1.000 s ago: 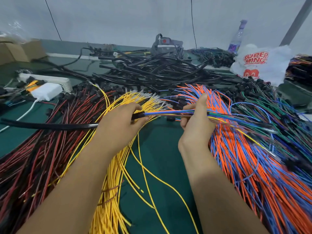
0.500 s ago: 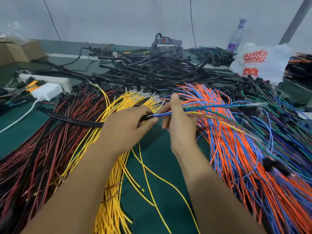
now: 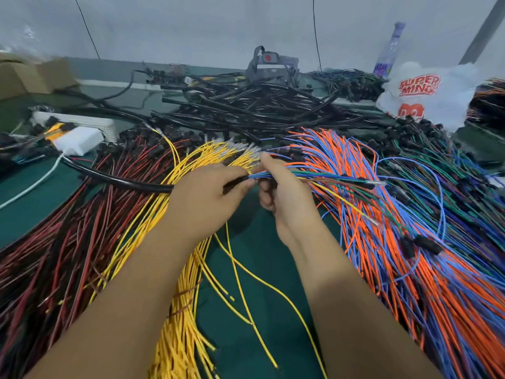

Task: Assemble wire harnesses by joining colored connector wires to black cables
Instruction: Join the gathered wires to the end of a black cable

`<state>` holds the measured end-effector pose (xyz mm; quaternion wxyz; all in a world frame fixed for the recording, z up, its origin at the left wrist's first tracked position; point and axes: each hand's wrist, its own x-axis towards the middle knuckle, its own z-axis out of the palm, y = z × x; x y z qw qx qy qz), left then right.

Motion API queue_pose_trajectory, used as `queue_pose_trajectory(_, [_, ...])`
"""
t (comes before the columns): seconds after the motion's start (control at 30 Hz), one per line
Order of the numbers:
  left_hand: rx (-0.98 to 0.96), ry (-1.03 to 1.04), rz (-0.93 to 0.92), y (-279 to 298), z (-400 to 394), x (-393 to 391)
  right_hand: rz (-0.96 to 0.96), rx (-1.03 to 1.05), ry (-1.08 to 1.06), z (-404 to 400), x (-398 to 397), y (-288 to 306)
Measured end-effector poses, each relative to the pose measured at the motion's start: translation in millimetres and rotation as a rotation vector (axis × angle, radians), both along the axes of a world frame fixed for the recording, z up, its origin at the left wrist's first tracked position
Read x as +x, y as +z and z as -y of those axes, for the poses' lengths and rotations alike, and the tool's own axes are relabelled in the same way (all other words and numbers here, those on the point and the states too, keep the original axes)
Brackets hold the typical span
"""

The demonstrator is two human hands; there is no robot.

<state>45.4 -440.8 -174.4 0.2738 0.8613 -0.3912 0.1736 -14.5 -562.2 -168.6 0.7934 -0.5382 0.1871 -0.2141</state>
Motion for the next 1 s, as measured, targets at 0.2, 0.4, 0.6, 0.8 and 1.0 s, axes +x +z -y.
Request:
queue_pose_trajectory(0.2, [-0.119, 0.021, -0.070, -0.7, -2.9, 6.1, 0.055, -0.109, 0.057, 1.8, -2.6, -4.1])
queue_pose_trajectory(0.4, [-0.133, -0.041, -0.082, -1.4, -2.6, 6.5, 0.059, -0.255, -0.124, 7.4, 1.0, -8.8])
queue_pose_trajectory(0.6, [-0.131, -0.067, -0.060, -3.7, -2.5, 9.5, 0.086, -0.171, -0.102, 8.4, 1.4, -7.8])
queue_pose_trajectory(0.8, [-0.105, -0.068, -0.064, -5.3, -3.2, 6.5, 0.037, -0.151, -0.049, 4.5, -0.4, -7.7])
queue_pose_trajectory(1.0, [-0.081, -0.067, 0.029, -5.6, -2.4, 3.9, 0.110, -0.071, -0.087, 6.9, -1.9, -6.0])
